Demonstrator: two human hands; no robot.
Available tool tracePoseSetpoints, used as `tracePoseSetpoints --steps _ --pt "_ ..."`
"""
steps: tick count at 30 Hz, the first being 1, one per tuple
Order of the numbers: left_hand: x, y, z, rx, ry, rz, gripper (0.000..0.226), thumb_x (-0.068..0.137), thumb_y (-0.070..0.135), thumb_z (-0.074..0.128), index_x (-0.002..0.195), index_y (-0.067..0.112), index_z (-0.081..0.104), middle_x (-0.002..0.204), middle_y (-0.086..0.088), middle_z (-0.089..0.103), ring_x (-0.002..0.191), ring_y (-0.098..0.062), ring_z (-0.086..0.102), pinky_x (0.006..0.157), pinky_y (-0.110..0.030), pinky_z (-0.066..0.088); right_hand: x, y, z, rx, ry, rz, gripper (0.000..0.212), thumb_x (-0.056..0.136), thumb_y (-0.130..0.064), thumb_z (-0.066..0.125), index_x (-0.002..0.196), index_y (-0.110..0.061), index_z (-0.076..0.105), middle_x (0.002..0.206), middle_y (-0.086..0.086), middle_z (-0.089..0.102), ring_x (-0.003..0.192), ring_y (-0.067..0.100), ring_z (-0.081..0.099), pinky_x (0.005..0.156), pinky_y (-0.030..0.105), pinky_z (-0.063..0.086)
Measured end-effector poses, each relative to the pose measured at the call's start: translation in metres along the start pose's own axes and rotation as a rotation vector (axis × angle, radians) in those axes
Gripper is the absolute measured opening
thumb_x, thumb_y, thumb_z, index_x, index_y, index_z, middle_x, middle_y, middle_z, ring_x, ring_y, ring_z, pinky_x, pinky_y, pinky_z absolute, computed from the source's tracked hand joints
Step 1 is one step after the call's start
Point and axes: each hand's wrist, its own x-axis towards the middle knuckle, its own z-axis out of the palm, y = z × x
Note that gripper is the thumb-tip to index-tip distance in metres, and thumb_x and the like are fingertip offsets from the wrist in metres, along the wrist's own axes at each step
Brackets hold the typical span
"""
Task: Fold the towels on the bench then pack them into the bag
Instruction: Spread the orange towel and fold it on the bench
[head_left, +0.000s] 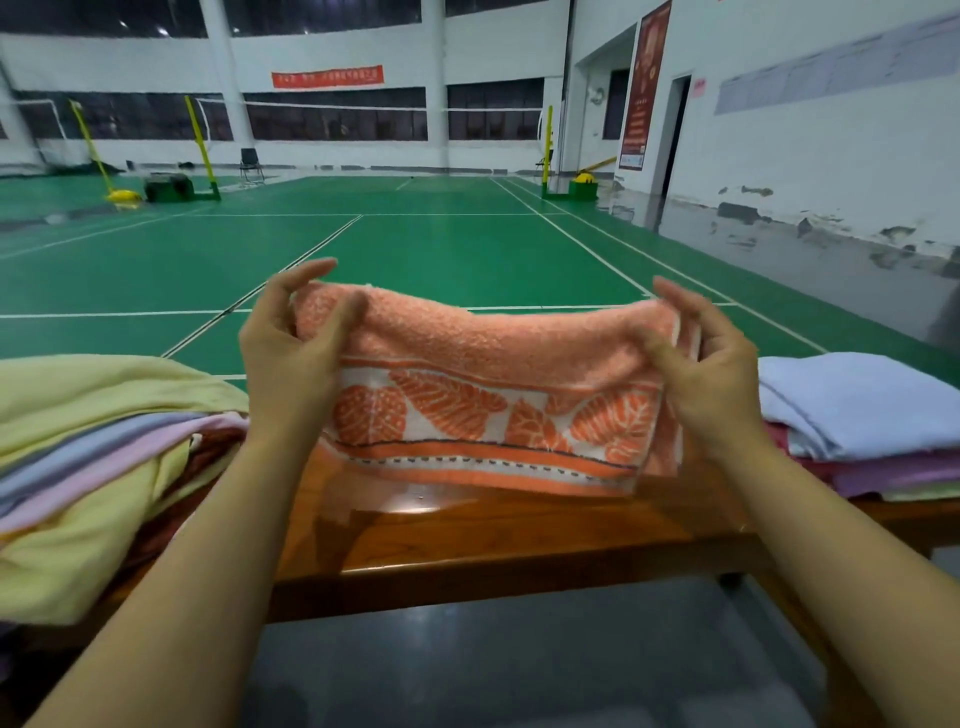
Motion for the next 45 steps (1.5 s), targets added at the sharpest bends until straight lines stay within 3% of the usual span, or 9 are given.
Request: tracePoseSetpoints --steps 7,10,13,18,22,27,33,39,45 --pt "0.018 -0.013 -0.01 0.248 -0.253 -0.251 0.048 0.089 0.036 0.075 0.133 0.038 0.056 0.127 -0.002 0.06 0.108 -0.025 0.065 0.1 -0.047 0.053 0.001 -0.006 0.008 -0.158 -0.123 0.126 0.065 0.08 -0.031 0.085 0.139 -0.038 0.055 0.14 -0.01 0.053 0.119 0.007 0.056 0.102 0.036 0.05" --pt "-0.001 -0.04 -0.005 0.391 -0.404 -0.449 0.053 0.088 0.029 0.076 0.137 0.026 0.056 0.124 -0.012 0.062 0.099 -0.027 0.066 0.097 -0.041 0.053 -0.008 0.018 0.015 -0.351 -0.353 0.381 0.072 0.083 -0.022 0.083 0.145 -0.028 0.049 0.138 0.004 0.056 0.091 0.011 0.072 0.08 0.03 0.06" --pt "-0.015 -0.056 -0.005 0.492 -0.576 -0.558 0.062 0.087 0.03 0.078 0.142 0.021 0.052 0.126 -0.014 0.063 0.088 -0.019 0.065 0.079 -0.029 0.051 -0.013 0.043 0.018 -0.667 -0.489 0.399 0.073 0.081 -0.033 0.084 0.145 -0.023 0.05 0.144 0.006 0.057 0.12 0.025 0.062 0.101 0.042 0.05" --pt "0.001 -0.052 -0.015 0.872 -0.632 -0.529 0.089 0.082 0.064 0.071 0.154 0.024 0.036 0.149 -0.013 0.051 0.126 -0.034 0.056 0.104 -0.047 0.048 -0.009 0.043 0.022 -0.894 -0.277 0.173 0.041 0.092 -0.051 0.067 0.122 -0.024 0.065 0.125 -0.001 0.064 0.112 0.019 0.061 0.097 0.045 0.051" --pt "0.0 -0.01 -0.003 1.092 -0.754 -0.274 0.053 0.089 0.066 0.059 0.113 0.019 0.069 0.115 -0.009 0.069 0.101 -0.027 0.061 0.091 -0.04 0.052 -0.025 0.027 0.056 -0.73 -0.734 -0.067 0.023 0.102 -0.039 0.054 0.118 -0.029 0.068 0.134 -0.012 0.06 0.127 0.007 0.049 0.115 0.045 0.036" --pt "-0.076 0.005 0.051 1.11 -1.121 -0.366 0.074 0.097 0.069 0.038 0.151 0.02 0.038 0.155 -0.018 0.037 0.138 -0.037 0.041 0.111 -0.051 0.038 -0.043 0.037 0.077 -0.798 -1.059 -0.042 0.048 0.105 -0.056 0.029 0.149 -0.042 0.042 0.165 -0.016 0.023 0.153 0.01 0.013 0.126 0.044 0.009" --pt "-0.087 -0.014 0.058 1.179 -1.142 -0.282 0.071 0.1 0.065 0.027 0.16 0.029 0.018 0.167 -0.013 0.006 0.152 -0.039 0.007 0.118 -0.061 0.016 -0.043 0.02 0.075 -1.139 -1.133 0.07 0.061 0.102 -0.064 0.029 0.159 -0.042 0.018 0.165 -0.004 0.021 0.149 0.024 0.023 0.12 0.048 0.027" --pt "-0.058 -0.046 0.048 0.663 -1.257 -0.263 0.057 0.101 0.02 0.051 0.154 0.036 0.036 0.165 0.001 0.025 0.155 -0.025 0.012 0.124 -0.05 0.014 -0.036 0.001 0.071 -1.179 -0.898 0.098 0.041 0.101 -0.056 0.041 0.121 -0.03 0.065 0.121 -0.001 0.064 0.108 0.024 0.061 0.091 0.043 0.052" --pt "-0.048 -0.043 0.045 0.791 -0.721 -0.333 0.04 0.089 0.053 0.067 0.103 0.016 0.063 0.111 -0.002 0.067 0.092 -0.019 0.064 0.076 -0.033 0.053 -0.029 0.02 0.07 -0.937 -0.689 0.299 0.038 0.097 -0.054 0.057 0.12 -0.023 0.063 0.118 -0.004 0.066 0.101 0.016 0.061 0.089 0.039 0.054"
